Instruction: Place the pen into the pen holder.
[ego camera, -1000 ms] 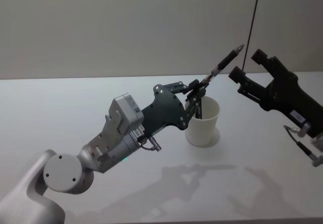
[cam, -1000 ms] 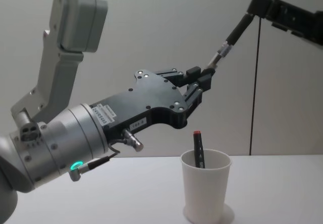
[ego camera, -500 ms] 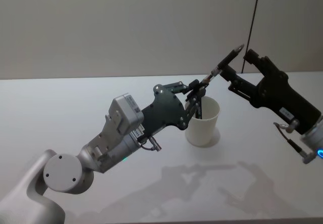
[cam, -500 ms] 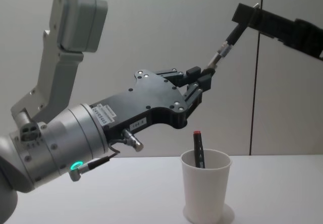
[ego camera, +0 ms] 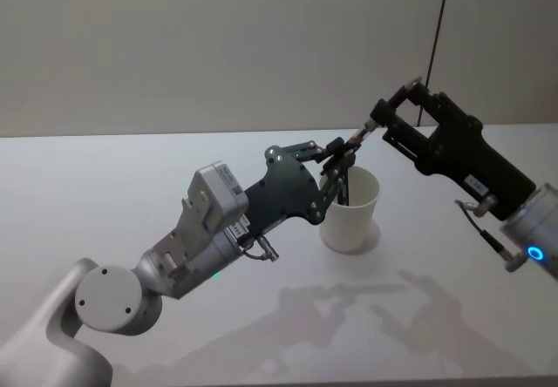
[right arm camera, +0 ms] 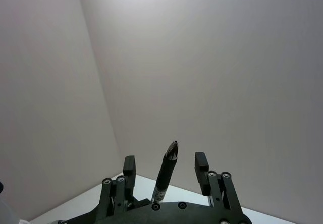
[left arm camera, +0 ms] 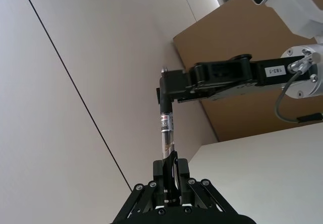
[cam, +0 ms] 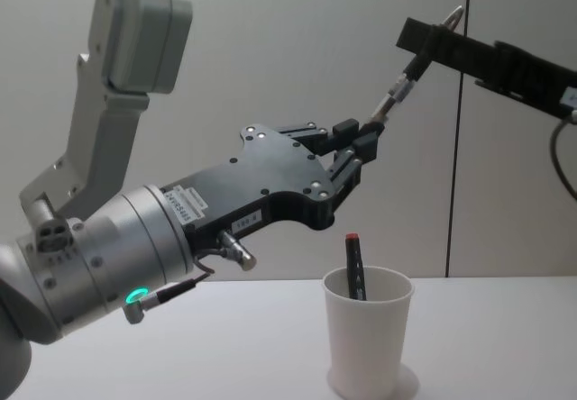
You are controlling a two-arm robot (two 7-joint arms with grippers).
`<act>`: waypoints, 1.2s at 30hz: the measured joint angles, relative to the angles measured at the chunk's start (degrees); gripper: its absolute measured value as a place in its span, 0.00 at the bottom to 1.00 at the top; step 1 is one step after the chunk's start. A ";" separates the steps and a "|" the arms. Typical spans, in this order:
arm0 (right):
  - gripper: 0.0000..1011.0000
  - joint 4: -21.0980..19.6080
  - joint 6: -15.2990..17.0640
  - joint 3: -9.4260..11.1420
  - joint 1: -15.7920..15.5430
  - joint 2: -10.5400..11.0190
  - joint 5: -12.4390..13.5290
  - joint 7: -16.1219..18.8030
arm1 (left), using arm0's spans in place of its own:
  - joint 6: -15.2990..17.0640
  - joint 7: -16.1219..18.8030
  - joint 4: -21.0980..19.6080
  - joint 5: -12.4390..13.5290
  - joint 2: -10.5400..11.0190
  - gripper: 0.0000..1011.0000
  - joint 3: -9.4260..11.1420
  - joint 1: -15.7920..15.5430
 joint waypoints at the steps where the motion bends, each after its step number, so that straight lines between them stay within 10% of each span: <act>1: 0.74 0.14 -0.02 -0.05 0.13 -0.07 -0.07 -0.12 | 0.00 0.00 0.00 0.00 0.00 0.17 0.00 0.00; 19: 0.17 1.77 0.10 -1.00 2.35 -1.49 0.11 -2.54 | 0.01 0.00 0.00 0.00 0.00 0.17 0.00 0.00; 36: 0.15 1.92 0.01 -1.29 3.01 -1.64 0.89 -3.86 | -0.01 -0.01 -0.01 0.00 0.02 0.25 0.00 0.01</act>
